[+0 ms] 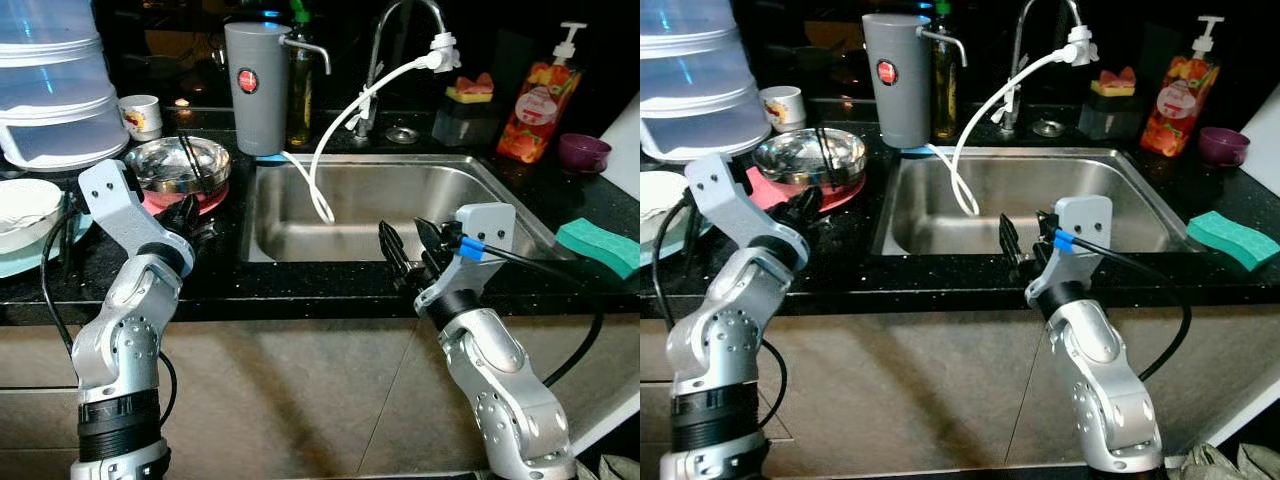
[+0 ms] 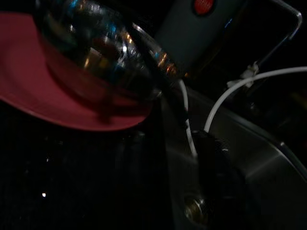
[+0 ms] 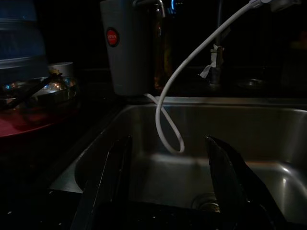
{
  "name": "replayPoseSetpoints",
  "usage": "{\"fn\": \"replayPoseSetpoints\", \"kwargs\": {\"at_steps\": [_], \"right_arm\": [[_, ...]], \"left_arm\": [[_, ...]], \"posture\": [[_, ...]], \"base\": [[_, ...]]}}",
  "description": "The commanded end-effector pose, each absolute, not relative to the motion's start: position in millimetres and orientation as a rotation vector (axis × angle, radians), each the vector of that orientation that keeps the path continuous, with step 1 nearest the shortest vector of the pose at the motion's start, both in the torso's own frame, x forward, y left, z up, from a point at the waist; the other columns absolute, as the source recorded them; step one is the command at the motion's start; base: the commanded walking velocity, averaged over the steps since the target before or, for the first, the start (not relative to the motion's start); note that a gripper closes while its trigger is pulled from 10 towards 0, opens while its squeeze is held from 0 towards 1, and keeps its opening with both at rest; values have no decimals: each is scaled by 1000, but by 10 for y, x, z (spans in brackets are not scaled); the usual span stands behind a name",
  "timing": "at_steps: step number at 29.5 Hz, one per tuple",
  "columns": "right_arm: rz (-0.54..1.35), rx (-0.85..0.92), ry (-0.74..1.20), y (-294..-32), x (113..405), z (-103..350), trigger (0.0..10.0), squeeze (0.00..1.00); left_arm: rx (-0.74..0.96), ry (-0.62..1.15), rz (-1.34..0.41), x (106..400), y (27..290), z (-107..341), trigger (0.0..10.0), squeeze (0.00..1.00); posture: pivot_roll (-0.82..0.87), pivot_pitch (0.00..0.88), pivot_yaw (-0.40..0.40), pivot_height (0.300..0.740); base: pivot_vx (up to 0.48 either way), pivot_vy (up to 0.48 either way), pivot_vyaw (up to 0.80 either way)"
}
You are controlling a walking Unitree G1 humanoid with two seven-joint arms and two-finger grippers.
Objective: Kitchen organization
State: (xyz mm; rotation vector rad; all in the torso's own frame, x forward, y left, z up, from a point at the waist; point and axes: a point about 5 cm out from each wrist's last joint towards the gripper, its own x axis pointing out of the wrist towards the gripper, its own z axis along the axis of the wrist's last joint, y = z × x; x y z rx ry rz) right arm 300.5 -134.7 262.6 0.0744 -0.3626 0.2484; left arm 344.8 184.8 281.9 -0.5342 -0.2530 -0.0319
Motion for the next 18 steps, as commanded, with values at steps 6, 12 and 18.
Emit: {"fn": "replayPoseSetpoints", "kwargs": {"at_steps": [6, 12, 18], "right_arm": [[223, 85, -360, -1397, 3019, 2607, 10000, 0], [224, 89, -369, -1383, 3017, 2618, 10000, 0], [227, 91, -376, -1384, 3016, 2636, 10000, 0]], "left_arm": [[-607, -244, -39, 3527, 1850, 2877, 10000, 0], [-753, -227, -86, 3701, 1817, 2955, 10000, 0], [-904, -212, -83, 3836, 1845, 3024, 10000, 0]], "posture": [[-8, 152, -48, 740], [-15, 137, -44, 740], [-16, 134, -45, 740]], "base": [[0, 0, 0], [0, 0, 0], [0, 0, 0]]}}
